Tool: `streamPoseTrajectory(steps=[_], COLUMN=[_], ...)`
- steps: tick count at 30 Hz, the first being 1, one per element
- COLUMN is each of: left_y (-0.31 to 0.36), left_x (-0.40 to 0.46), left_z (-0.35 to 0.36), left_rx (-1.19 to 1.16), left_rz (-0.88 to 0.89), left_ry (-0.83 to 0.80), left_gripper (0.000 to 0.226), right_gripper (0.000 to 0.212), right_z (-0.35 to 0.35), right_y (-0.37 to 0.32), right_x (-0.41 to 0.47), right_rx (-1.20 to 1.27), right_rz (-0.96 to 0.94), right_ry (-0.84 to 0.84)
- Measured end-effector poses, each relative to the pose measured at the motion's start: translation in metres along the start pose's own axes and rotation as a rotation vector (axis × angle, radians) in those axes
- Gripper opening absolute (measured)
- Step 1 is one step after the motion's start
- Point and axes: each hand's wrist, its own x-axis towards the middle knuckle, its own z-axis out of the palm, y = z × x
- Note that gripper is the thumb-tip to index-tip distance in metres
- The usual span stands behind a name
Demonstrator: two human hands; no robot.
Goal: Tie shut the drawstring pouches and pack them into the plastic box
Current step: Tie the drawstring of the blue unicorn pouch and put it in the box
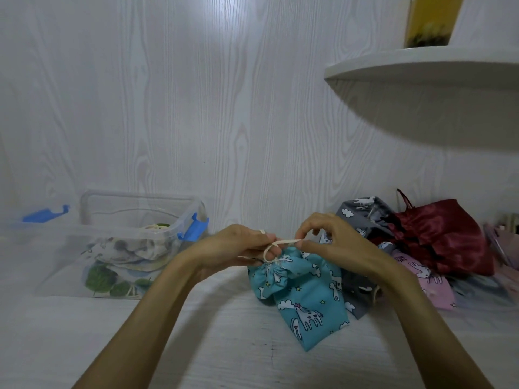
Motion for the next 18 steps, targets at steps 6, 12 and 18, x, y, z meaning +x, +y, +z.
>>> streamPoseTrajectory(steps=[6, 12, 18], left_y=[-0.003, 0.001, 0.001], left_x=[-0.004, -0.005, -0.003], left_z=[-0.012, -0.006, 0.001], left_rx=[-0.088, -0.123, -0.085], left_rz=[0.008, 0.016, 0.030], left_ry=[0.090, 0.079, 0.080], left_gripper=[0.029, 0.025, 0.020], right_gripper=[0.049, 0.018, 0.026], right_z=[-0.019, -0.025, 0.006], right_y=[-0.009, -0.018, -0.028], right_x=[-0.007, -0.011, -0.003], right_rx=[0.182, -0.180, -0.183], right_rz=[0.141, 0.143, 0.108], right_ry=[0.000, 0.033, -0.050])
